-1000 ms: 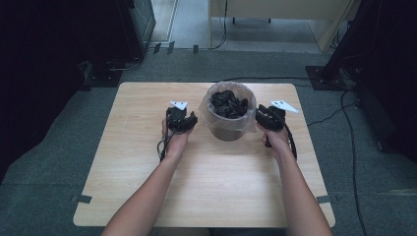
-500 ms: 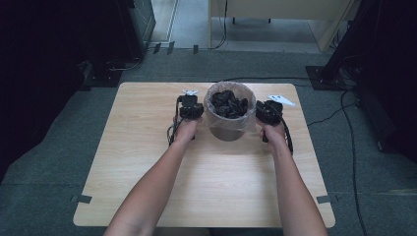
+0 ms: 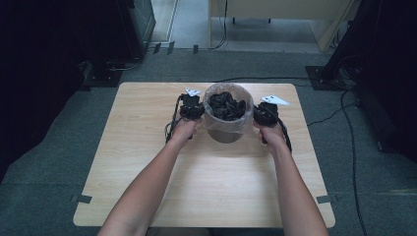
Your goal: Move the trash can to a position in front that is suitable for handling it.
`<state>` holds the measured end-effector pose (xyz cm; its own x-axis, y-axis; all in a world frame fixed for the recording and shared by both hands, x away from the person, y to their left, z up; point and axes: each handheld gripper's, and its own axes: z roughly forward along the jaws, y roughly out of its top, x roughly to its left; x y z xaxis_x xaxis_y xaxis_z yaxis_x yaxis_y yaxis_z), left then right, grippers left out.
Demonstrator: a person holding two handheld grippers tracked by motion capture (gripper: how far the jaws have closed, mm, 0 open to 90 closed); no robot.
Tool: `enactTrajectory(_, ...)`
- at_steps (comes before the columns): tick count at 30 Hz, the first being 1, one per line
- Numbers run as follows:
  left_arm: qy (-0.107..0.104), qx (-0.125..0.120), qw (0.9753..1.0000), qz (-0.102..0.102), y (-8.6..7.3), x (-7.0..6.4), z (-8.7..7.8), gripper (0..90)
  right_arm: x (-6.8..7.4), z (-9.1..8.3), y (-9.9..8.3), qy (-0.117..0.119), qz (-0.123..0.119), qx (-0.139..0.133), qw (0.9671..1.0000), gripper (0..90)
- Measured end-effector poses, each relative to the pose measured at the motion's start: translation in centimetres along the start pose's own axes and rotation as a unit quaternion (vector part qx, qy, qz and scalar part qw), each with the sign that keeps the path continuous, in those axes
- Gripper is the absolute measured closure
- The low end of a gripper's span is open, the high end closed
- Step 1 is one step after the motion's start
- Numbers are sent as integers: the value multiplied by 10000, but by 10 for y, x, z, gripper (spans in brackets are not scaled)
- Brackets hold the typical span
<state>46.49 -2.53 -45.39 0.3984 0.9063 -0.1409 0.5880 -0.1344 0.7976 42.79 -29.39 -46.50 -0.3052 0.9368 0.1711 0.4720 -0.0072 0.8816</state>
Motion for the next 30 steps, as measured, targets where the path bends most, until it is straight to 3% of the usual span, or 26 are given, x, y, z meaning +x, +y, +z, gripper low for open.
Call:
enactTrajectory(6,33,-35,10000,64,-9,2,-6,900,9,-4,-4,36,13,17,10000,900)
enactTrajectory(10,22,2,9997,245,-19,3,-12,900,15,-7,-6,-2,-16,41,10000,900)
enactTrajectory(23,272,-127,9976,618,-45,-4,-52,900,35,-30,-24,251,84,120,9996,900)
enactTrajectory(25,203,-133,9984,512,-48,-3,-59,900,40,-34,-27,280,68,118,9995,900)
enactTrajectory(30,256,-204,9982,506,-61,-4,-77,900,51,-46,-35,356,-8,136,9993,900)
